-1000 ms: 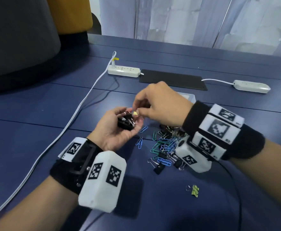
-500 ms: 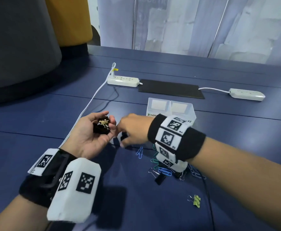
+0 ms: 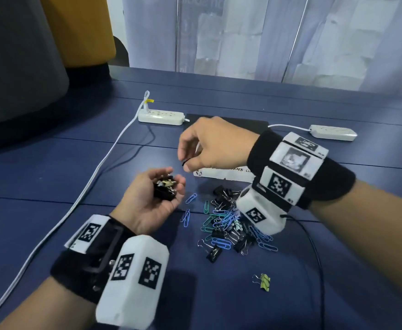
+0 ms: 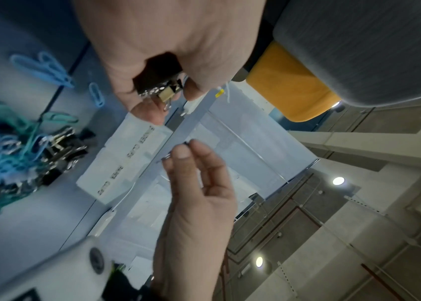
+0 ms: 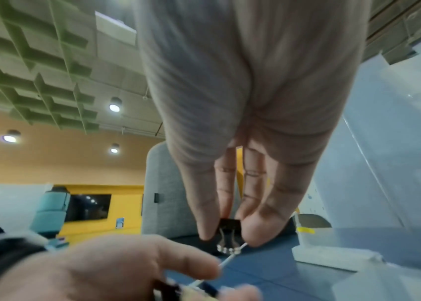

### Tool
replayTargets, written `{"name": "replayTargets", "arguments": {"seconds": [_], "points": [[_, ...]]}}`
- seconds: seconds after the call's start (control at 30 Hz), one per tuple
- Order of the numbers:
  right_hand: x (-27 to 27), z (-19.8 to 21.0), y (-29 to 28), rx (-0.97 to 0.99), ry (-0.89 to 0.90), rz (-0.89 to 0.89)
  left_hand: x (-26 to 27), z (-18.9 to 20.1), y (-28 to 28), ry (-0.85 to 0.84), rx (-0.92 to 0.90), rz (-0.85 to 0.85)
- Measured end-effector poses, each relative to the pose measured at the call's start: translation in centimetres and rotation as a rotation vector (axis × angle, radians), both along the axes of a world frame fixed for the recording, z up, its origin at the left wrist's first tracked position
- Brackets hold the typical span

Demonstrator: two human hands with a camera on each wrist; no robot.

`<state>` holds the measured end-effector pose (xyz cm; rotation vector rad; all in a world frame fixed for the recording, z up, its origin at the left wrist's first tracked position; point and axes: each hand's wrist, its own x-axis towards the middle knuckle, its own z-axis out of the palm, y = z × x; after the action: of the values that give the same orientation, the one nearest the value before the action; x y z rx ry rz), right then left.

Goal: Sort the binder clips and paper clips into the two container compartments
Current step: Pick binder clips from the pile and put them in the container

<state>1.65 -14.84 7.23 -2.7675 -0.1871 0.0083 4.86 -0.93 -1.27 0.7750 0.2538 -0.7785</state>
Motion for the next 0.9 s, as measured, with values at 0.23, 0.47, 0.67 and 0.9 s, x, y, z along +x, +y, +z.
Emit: {"name": "replayTargets", "arguments": {"seconds": [0.23,0.47,0.67,0.9], "points": [[-1.8,-1.1,-1.3,0.004,-0.064,-0.021,-1.3,-0.4,-2.7,0.061,-0.127,-0.091],[-2.4,-5.1,-4.6,-0.209,0.122,-0.148,-0.7,-0.8,-1.6,0.097,-0.071,-0.036],[-1.5,-6.4,-3.8,-0.231,0.177,-0.123,-0.7,-1.2,-1.4,0.095,-0.105,-0.036],[-1.4,-6.7,-3.8,-0.176,0.115,-0.157,-1.0,-1.2,-1.6,0.086,-0.111,-0.023]]}}
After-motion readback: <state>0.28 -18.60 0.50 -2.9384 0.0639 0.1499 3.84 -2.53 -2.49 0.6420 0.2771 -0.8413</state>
